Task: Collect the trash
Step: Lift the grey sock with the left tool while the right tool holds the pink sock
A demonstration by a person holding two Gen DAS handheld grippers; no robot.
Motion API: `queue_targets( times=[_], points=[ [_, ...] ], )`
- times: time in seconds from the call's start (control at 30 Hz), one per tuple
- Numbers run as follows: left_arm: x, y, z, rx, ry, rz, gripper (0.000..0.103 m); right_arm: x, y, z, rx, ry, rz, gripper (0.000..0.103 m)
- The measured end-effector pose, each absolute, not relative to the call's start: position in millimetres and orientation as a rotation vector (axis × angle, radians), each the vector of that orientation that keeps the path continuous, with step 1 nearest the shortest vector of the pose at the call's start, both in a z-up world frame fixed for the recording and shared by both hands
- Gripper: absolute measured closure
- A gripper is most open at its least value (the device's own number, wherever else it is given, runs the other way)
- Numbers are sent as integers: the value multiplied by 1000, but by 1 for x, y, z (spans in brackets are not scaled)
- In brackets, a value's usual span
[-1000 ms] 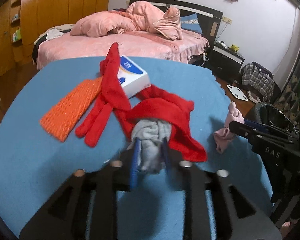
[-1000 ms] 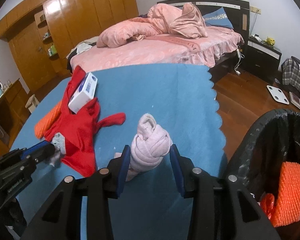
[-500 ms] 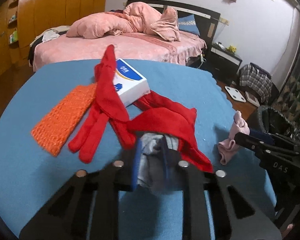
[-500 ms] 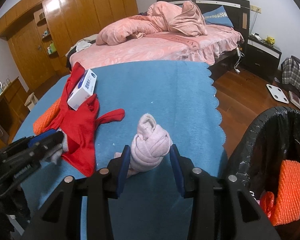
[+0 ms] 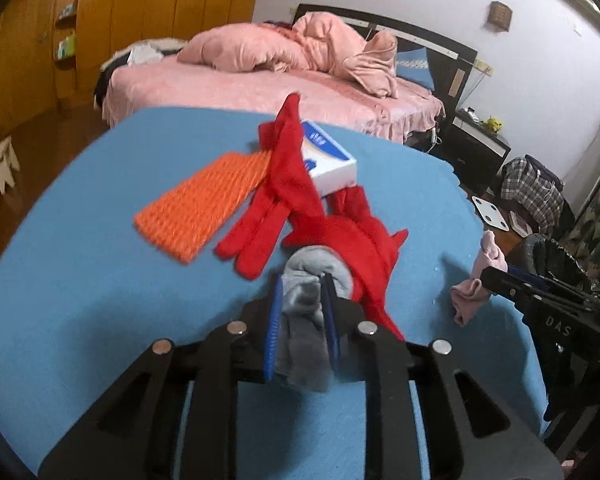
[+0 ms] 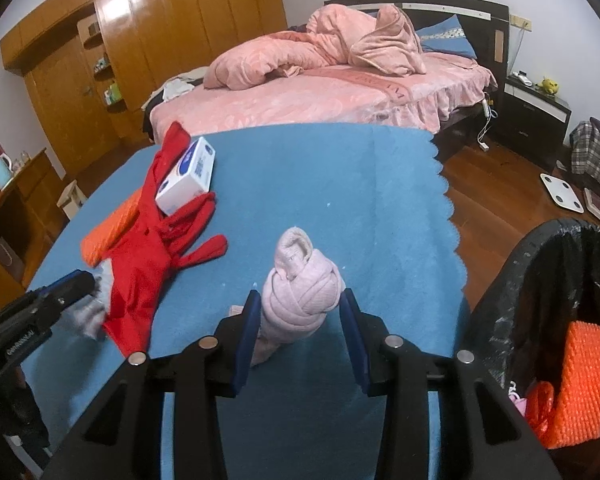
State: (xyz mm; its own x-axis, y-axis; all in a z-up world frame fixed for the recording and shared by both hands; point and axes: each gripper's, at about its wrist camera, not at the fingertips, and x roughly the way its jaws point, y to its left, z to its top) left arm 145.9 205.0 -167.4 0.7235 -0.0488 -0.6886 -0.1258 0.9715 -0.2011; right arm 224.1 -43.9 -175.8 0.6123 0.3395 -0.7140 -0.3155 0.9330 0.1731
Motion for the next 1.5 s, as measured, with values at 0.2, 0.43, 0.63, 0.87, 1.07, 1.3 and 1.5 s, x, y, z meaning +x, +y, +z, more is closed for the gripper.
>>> queue_targets(
  times=[0.2,0.43,0.63,0.87,1.07,1.3,1.5],
  points=[
    [144,206,-168,-234,743,32,102,222,-44,-176,33,837,373,63],
    [138,206,-156,-222,701,32,102,216,-40,-165,32,805,402,63],
    [135,202,-156,-201,710,34,102,211,-38,-162,21,799,410,63],
    [138,201,-167,-176,766,49,50,207,-34,-172,11,832,413,63],
    [140,203,-177,-145,793,81,53,208,-36,-175,19,842,407,63],
    [137,215,-171,-178,770,90,77,206,-38,-173,22,837,411,63],
    [127,206,-145,-194,710,67,83,199,-43,-156,29,793,424,63]
  ],
)
